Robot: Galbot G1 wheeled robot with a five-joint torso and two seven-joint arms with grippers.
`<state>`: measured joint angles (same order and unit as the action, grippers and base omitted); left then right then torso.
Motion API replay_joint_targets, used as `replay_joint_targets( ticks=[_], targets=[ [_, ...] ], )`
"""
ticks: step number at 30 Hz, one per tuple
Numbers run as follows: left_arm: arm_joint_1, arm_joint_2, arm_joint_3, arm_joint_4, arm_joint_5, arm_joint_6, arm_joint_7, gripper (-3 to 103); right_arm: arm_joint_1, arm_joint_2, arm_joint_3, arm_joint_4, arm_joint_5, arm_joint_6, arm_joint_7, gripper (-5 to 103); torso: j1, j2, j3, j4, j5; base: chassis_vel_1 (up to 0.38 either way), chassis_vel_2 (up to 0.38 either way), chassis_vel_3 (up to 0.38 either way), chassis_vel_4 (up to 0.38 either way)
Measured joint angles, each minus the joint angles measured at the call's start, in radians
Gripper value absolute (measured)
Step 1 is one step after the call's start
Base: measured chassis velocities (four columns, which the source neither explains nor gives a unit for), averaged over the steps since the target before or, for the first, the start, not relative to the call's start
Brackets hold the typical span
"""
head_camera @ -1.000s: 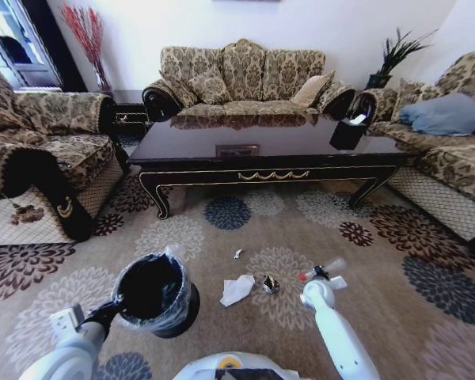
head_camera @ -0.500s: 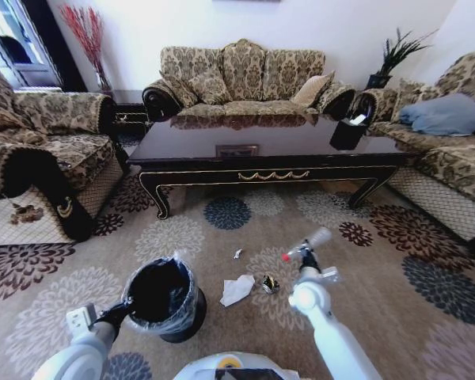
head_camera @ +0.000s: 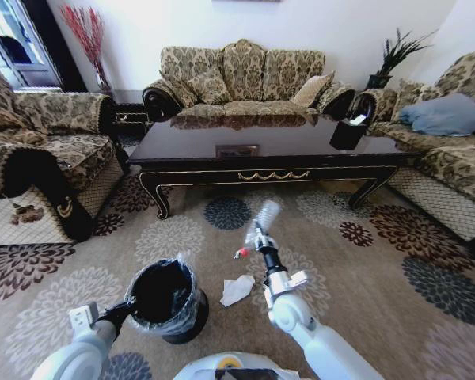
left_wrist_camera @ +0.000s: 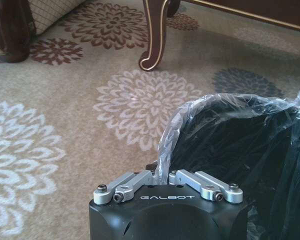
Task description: Move to the front of the table and pick up the trash from the floor, then place it into the trash bin.
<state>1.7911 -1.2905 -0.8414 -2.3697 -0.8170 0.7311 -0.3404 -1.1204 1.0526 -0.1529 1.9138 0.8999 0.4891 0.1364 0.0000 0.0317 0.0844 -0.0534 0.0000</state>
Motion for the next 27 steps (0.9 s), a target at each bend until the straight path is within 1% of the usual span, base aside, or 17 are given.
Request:
replay_joint_targets(
  ticks=[3, 5, 8, 9, 10, 12, 13, 14, 16, 18, 19, 21, 23, 24, 25, 26, 27],
  targets=[
    [-0.025, 0.014, 0.004, 0.019, -0.033, 0.003, -0.007, 4, 0.058, 0.019, -0.074, -0.040, -0.027, 0.042, -0.059, 22, 0.000, 0.000, 0.000, 0.0000, 0.0000, 0.000, 0.000, 0.000, 0.000],
    [-0.032, 0.017, 0.006, 0.024, -0.045, 0.003, -0.012, 4, 0.073, 0.026, -0.090, -0.045, -0.030, 0.046, -0.067, 22, 0.000, 0.000, 0.000, 0.0000, -0.0001, 0.000, 0.000, 0.000, 0.000],
    [-0.059, 0.023, 0.016, 0.046, -0.078, 0.003, -0.023, 4, 0.145, 0.056, -0.160, -0.062, -0.035, 0.055, -0.084, 22, 0.000, 0.000, 0.000, 0.0000, -0.0002, 0.000, 0.000, 0.000, 0.000],
    [-0.059, 0.023, 0.016, 0.046, -0.078, 0.003, -0.023, 4, 0.145, 0.056, -0.160, -0.062, -0.035, 0.055, -0.084, 22, 0.000, 0.000, 0.000, 0.0000, -0.0002, 0.000, 0.000, 0.000, 0.000],
    [-0.062, 0.023, 0.017, 0.050, -0.081, 0.003, -0.024, 4, 0.161, 0.061, -0.177, -0.066, -0.035, 0.056, -0.086, 22, 0.000, 0.000, 0.000, -0.0003, -0.0003, 0.000, 0.000, 0.000, 0.000],
    [-0.081, 0.018, 0.021, 0.069, -0.088, 0.004, -0.024, 4, 0.248, 0.082, -0.267, -0.076, -0.035, 0.061, -0.101, 22, 0.000, 0.000, 0.000, 0.0002, -0.0002, 0.000, 0.000, 0.000, 0.000],
    [-0.086, 0.018, 0.022, 0.074, -0.089, 0.004, -0.024, 4, 0.276, 0.087, -0.298, -0.076, -0.035, 0.063, -0.107, 22, 0.000, 0.000, 0.000, 0.0003, -0.0002, 0.000, 0.000, 0.000, 0.000],
    [-0.086, 0.018, 0.022, 0.074, -0.089, 0.004, -0.024, 4, 0.276, 0.087, -0.298, -0.076, -0.035, 0.063, -0.107, 22, 0.000, 0.000, 0.000, 0.0003, -0.0002, 0.000, 0.000, 0.000, 0.000],
    [-0.097, 0.020, 0.022, 0.089, -0.089, 0.004, -0.026, 4, 0.359, 0.106, -0.379, -0.082, -0.035, 0.068, -0.123, 22, 0.000, 0.000, 0.000, 0.0000, -0.0001, 0.000, 0.000, 0.000, 0.000],
    [-0.100, 0.021, 0.023, 0.092, -0.089, 0.004, -0.026, 4, 0.376, 0.111, -0.396, -0.085, -0.035, 0.070, -0.128, 22, 0.000, 0.000, 0.000, 0.0002, -0.0002, 0.000, 0.000, 0.000, 0.000],
    [-0.107, 0.025, 0.024, 0.097, -0.091, 0.004, -0.027, 4, 0.402, 0.121, -0.421, -0.090, -0.039, 0.072, -0.137, 22, 0.000, 0.000, 0.000, 0.0005, -0.0002, 0.000, 0.000, 0.000, 0.000],
    [-0.126, 0.037, 0.029, 0.101, -0.115, 0.005, -0.029, 4, 0.426, 0.146, -0.462, -0.109, -0.065, 0.077, -0.154, 22, 0.000, 0.000, 0.000, 0.0002, -0.0003, 0.000, 0.000, 0.000, 0.000],
    [-0.129, 0.038, 0.030, 0.100, -0.123, 0.005, -0.031, 4, 0.426, 0.150, -0.467, -0.116, -0.073, 0.079, -0.158, 22, 0.000, 0.000, 0.000, 0.0001, -0.0003, 0.000, 0.000, 0.000, 0.000],
    [-0.137, 0.039, 0.030, 0.085, -0.168, 0.005, -0.046, 4, 0.419, 0.165, -0.481, -0.147, -0.106, 0.085, -0.171, 22, 0.000, 0.000, 0.000, 0.0000, -0.0002, 0.000, 0.000, 0.000, 0.000],
    [-0.139, 0.039, 0.029, 0.074, -0.187, 0.005, -0.052, 4, 0.411, 0.171, -0.485, -0.165, -0.127, 0.090, -0.179, 22, 0.000, 0.000, 0.000, -0.0001, 0.0001, 0.000, 0.000, 0.000, 0.000],
    [-0.139, 0.038, 0.027, 0.065, -0.198, 0.005, -0.053, 4, 0.401, 0.176, -0.487, -0.189, -0.158, 0.099, -0.190, 22, 0.000, 0.000, 0.000, -0.0001, 0.0000, 0.000, 0.000, 0.000, 0.000],
    [-0.139, 0.038, 0.027, 0.065, -0.198, 0.005, -0.053, 4, 0.401, 0.176, -0.487, -0.189, -0.158, 0.099, -0.190, 22, 0.000, 0.000, 0.000, -0.0001, 0.0000, 0.000, 0.000, 0.000, 0.000]
  ],
)
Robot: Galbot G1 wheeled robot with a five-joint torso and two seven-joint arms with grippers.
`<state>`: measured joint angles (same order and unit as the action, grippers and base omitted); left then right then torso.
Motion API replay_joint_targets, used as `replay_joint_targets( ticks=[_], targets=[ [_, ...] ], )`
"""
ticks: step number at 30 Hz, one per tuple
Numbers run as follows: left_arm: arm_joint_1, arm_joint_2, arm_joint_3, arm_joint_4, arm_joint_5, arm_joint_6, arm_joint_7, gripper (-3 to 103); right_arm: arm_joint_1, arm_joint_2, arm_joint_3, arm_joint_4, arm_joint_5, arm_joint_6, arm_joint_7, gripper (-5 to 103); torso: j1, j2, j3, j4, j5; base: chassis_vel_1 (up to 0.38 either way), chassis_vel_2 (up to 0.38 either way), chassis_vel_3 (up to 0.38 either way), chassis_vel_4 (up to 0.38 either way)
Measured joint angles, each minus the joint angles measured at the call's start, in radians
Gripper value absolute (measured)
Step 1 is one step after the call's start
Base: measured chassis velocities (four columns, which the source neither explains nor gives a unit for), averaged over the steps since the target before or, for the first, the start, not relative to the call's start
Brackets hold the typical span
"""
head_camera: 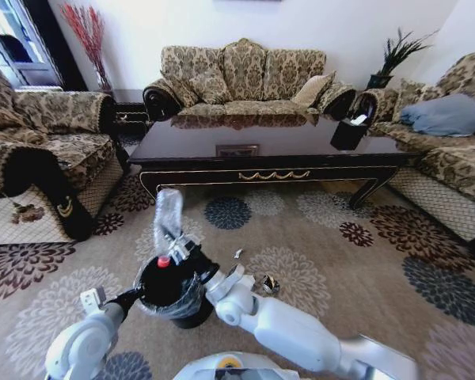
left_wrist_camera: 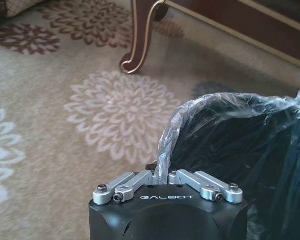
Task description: Move to the front of the table and pick up the trash from the floor, then place it into the trash bin.
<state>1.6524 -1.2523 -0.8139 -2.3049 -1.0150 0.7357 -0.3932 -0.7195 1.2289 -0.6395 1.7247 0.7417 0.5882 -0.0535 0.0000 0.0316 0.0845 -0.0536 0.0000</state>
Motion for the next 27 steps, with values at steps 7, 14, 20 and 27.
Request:
replay_joint_targets(
  ticks=[7, 14, 20, 27],
  targets=[
    [0.017, 0.000, -0.013, -0.023, -0.005, 0.000, -0.007, 4, -0.034, -0.011, 0.022, -0.062, -0.079, 0.020, -0.041, 22, 0.000, 0.000, 0.000, 0.0002, -0.0001, 0.000, 0.000, 0.000, 0.000],
    [0.035, -0.003, -0.018, -0.044, 0.007, 0.000, -0.008, 4, -0.070, -0.055, 0.072, -0.038, -0.091, 0.019, -0.044, 22, 0.000, 0.000, 0.000, 0.0001, 0.0001, 0.000, 0.000, 0.000, 0.000],
    [0.048, -0.001, -0.026, -0.050, 0.019, 0.000, -0.007, 4, -0.083, -0.096, 0.099, -0.027, -0.089, 0.016, -0.081, 37, 0.000, 0.000, 0.000, 0.0001, 0.0001, 0.000, 0.000, 0.000, 0.000],
    [0.067, 0.005, -0.044, -0.063, 0.023, 0.000, -0.007, 4, -0.128, -0.142, 0.142, 0.004, -0.094, 0.015, -0.095, 65, 0.000, 0.000, 0.000, 0.0002, 0.0001, 0.000, 0.000, 0.000, 0.000]
  ],
)
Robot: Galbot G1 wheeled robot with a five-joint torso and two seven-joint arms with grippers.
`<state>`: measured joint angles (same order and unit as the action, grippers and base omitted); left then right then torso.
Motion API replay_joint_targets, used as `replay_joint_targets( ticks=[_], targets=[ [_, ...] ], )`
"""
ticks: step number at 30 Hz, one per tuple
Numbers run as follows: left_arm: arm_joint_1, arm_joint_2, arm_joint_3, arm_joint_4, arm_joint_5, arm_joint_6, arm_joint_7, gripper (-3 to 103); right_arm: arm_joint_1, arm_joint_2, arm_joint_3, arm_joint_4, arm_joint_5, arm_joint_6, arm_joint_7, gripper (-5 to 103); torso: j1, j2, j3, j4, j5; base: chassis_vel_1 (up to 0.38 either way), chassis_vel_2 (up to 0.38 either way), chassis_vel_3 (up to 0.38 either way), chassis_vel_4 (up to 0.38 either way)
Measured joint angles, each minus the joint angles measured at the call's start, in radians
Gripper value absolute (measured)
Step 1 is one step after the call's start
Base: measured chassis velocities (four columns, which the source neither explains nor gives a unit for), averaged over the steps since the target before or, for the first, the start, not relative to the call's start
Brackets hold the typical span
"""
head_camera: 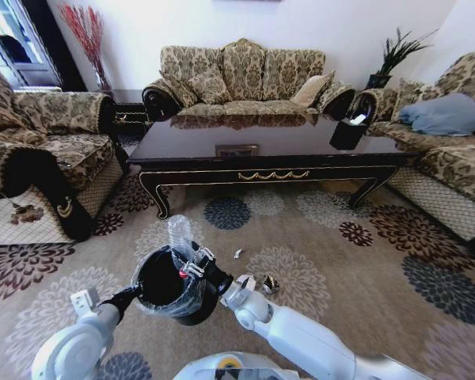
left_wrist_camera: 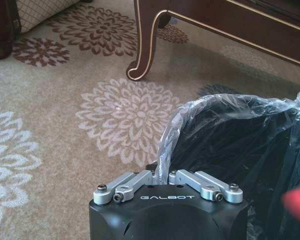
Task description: Move to the front of the table and pick up the trash from the floor, then place it into the trash bin.
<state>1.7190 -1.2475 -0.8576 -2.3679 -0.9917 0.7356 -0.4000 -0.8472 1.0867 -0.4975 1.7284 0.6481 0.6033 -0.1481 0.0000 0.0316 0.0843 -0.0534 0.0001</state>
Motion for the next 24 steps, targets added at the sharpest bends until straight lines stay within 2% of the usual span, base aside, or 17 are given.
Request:
replay_joint_targets(
  ticks=[1, 4, 5, 7, 8, 9, 15, 19, 21, 23, 24],
  targets=[
    [0.000, 0.000, 0.000, 0.000, 0.000, 0.000, 0.000, 4, 0.000, 0.000, 0.000, 0.000, 0.000, 0.000, 0.000, 65, 0.000, 0.000, 0.000, 0.0000, 0.0000, 0.000, 0.000, 0.000, 0.000],
    [0.004, 0.000, -0.005, -0.007, 0.000, 0.000, 0.000, 4, -0.036, -0.024, 0.023, 0.015, -0.017, 0.000, -0.007, 81, 0.000, 0.000, 0.000, -0.0001, 0.0000, 0.000, 0.000, 0.000, 0.000],
    [0.004, 0.000, -0.005, -0.007, 0.000, 0.000, 0.000, 4, -0.036, -0.024, 0.023, 0.015, -0.017, 0.000, -0.007, 81, 0.000, 0.000, 0.000, -0.0001, 0.0000, 0.000, 0.000, 0.000, 0.000],
    [0.006, -0.005, -0.005, -0.011, 0.001, 0.000, 0.000, 4, -0.063, -0.041, 0.037, 0.032, -0.030, -0.001, -0.014, 91, 0.000, 0.000, 0.000, 0.0000, 0.0000, 0.000, 0.000, 0.000, 0.000],
    [0.007, -0.009, -0.005, -0.013, 0.002, 0.000, 0.000, 4, -0.075, -0.048, 0.046, 0.038, -0.035, -0.001, -0.014, 91, 0.000, 0.000, 0.000, -0.0001, 0.0000, 0.000, 0.000, 0.000, 0.000],
    [0.008, -0.011, -0.006, -0.015, 0.002, 0.000, 0.000, 4, -0.080, -0.051, 0.052, 0.042, -0.036, -0.001, -0.014, 96, 0.000, 0.000, 0.000, 0.0000, 0.0000, 0.000, 0.000, 0.000, 0.000],
    [0.022, -0.014, -0.035, -0.031, -0.004, 0.000, -0.005, 4, -0.112, -0.072, 0.119, 0.051, -0.044, -0.011, 0.035, 100, 0.000, 0.000, 0.000, 0.0000, 0.0000, 0.000, 0.000, 0.000, 0.000],
    [0.013, 0.012, -0.060, -0.032, -0.012, 0.000, -0.029, 4, -0.157, -0.097, 0.203, 0.068, -0.060, -0.026, 0.085, 100, 0.000, 0.000, 0.000, 0.0002, -0.0001, 0.000, 0.000, 0.000, 0.000],
    [-0.001, 0.042, -0.099, -0.025, -0.045, 0.000, -0.049, 4, -0.199, -0.113, 0.271, 0.080, -0.090, -0.049, 0.144, 100, 0.000, 0.000, 0.000, -0.0004, -0.0002, 0.000, 0.000, 0.000, 0.000],
    [-0.001, 0.047, -0.112, -0.025, -0.055, 0.000, -0.051, 4, -0.206, -0.116, 0.283, 0.081, -0.096, -0.058, 0.162, 100, 0.000, 0.000, 0.000, -0.0005, -0.0003, 0.000, 0.000, 0.000, 0.000],
    [-0.001, 0.052, -0.135, -0.025, -0.071, 0.000, -0.054, 4, -0.214, -0.121, 0.300, 0.081, -0.106, -0.080, 0.196, 100, 0.000, 0.000, 0.000, -0.0005, -0.0002, 0.000, 0.000, 0.000, 0.000]
  ],
)
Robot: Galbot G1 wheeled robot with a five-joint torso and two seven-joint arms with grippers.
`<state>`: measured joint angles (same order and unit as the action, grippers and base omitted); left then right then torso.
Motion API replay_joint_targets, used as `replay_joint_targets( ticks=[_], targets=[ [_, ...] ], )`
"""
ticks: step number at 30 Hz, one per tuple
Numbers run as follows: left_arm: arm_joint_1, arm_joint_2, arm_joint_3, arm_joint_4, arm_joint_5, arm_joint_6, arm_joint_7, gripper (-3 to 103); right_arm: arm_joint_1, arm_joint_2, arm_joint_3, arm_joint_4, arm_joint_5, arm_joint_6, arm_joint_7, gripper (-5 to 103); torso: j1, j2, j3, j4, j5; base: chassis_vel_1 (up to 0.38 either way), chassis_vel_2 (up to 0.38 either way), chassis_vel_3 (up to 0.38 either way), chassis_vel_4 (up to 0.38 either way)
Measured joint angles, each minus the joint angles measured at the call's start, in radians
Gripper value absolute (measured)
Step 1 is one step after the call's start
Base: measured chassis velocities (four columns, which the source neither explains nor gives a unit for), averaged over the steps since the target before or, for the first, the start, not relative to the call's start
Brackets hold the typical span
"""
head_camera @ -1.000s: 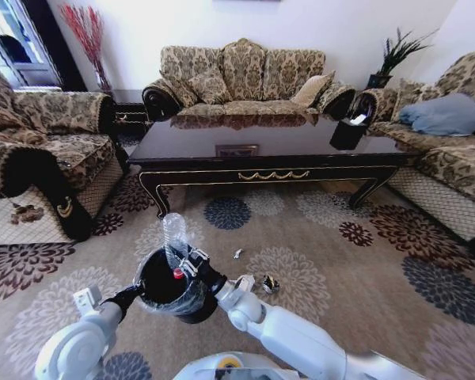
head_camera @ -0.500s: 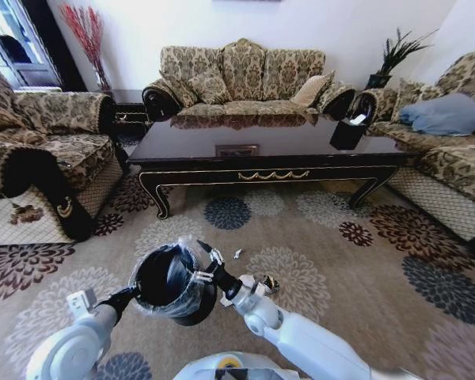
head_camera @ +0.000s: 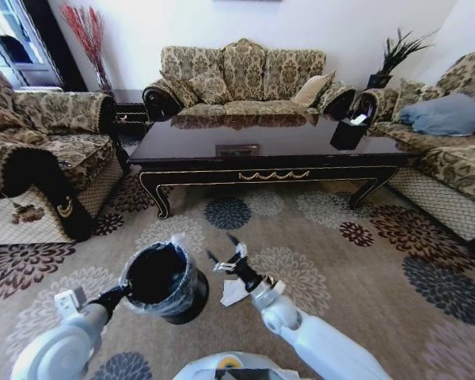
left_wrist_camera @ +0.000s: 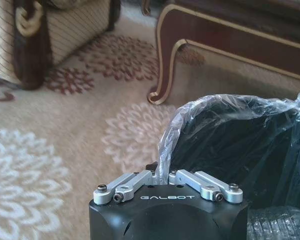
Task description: Move to the front of the table and pick up the trash from the floor, then place it into the trash bin.
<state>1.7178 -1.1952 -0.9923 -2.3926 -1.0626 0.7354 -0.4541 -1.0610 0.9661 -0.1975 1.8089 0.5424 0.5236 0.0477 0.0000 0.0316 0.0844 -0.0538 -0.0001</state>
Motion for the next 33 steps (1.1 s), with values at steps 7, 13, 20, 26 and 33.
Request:
replay_joint_targets(
  ticks=[7, 13, 20, 26, 33],
  targets=[
    [0.003, 0.004, -0.186, -0.040, -0.097, 0.000, -0.014, 4, -0.016, -0.012, 0.008, -0.043, 0.046, -0.300, 0.431, 100, 0.000, 0.000, 0.000, 0.0004, 0.0001, 0.000, 0.000, 0.000, 0.000],
    [0.007, 0.007, -0.283, -0.059, -0.183, 0.000, -0.055, 4, -0.010, -0.039, -0.041, -0.031, 0.280, -0.492, 0.517, 100, 0.000, 0.000, 0.000, 0.0006, -0.0001, 0.000, 0.000, 0.000, 0.000],
    [0.023, 0.035, -0.364, -0.067, -0.250, 0.000, -0.062, 4, 0.034, -0.016, -0.121, -0.069, 0.461, -0.570, 0.531, 100, 0.000, 0.000, 0.000, 0.0005, 0.0000, 0.000, 0.000, 0.000, 0.000],
    [0.036, 0.033, -0.372, -0.071, -0.258, 0.000, -0.062, 4, 0.056, 0.087, -0.140, -0.187, 0.496, -0.561, 0.616, 100, 0.000, 0.000, 0.000, 0.0004, -0.0001, 0.000, 0.000, 0.000, 0.000],
    [0.028, 0.024, -0.357, -0.069, -0.257, 0.000, -0.061, 4, 0.069, 0.187, -0.142, -0.297, 0.493, -0.563, 0.660, 100, 0.000, 0.000, 0.000, 0.0004, 0.0000, 0.000, 0.000, 0.000, 0.000]
  ],
)
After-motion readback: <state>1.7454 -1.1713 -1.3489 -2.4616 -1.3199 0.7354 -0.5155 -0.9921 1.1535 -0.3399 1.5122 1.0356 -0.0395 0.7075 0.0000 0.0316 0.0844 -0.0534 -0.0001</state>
